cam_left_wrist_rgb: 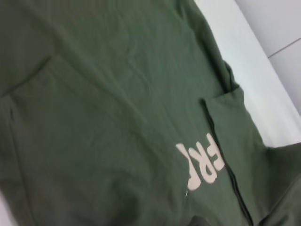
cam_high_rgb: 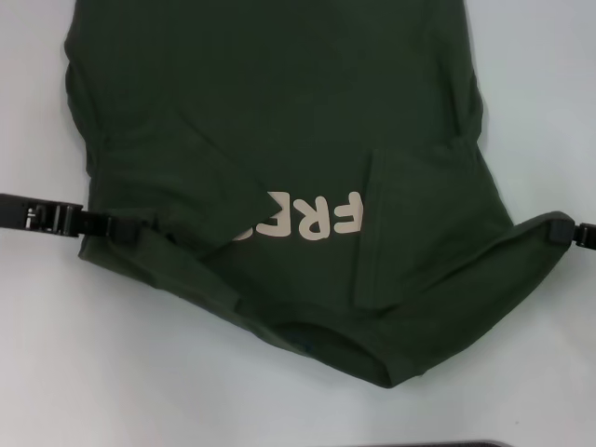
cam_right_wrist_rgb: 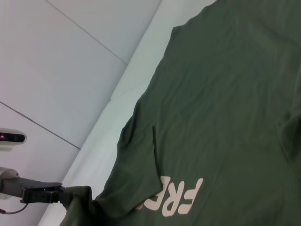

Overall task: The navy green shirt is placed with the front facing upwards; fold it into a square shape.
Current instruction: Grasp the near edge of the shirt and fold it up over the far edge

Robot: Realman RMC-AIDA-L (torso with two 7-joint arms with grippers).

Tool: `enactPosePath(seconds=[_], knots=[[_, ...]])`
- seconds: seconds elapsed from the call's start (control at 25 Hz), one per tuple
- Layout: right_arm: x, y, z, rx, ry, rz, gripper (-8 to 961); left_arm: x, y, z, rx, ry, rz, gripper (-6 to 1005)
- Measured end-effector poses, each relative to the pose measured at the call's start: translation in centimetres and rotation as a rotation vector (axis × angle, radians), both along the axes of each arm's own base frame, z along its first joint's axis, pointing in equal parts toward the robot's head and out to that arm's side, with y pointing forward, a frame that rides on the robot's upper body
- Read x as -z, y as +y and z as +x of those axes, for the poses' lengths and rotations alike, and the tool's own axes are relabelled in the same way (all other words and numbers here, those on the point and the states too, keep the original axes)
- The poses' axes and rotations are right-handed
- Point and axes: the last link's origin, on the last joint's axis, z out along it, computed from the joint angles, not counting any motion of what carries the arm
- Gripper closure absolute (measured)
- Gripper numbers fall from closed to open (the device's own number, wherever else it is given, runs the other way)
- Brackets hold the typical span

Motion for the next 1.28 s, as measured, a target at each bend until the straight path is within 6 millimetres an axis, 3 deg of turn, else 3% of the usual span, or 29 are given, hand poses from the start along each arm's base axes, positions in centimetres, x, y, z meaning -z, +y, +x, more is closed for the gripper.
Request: enactPosePath(seconds=[0.52,1.28], knots=[[-1.1,3.3,-1.4,-0.040,-0.025,-0.004,952,0.3,2.6,2.3,0.033,-0.026,0.058,934],[-2.5,6.6,-2.9,-0.069,-0.067,0.027,951,-0.4,5.3,4.0,0.050,-0.040,0.168,935]])
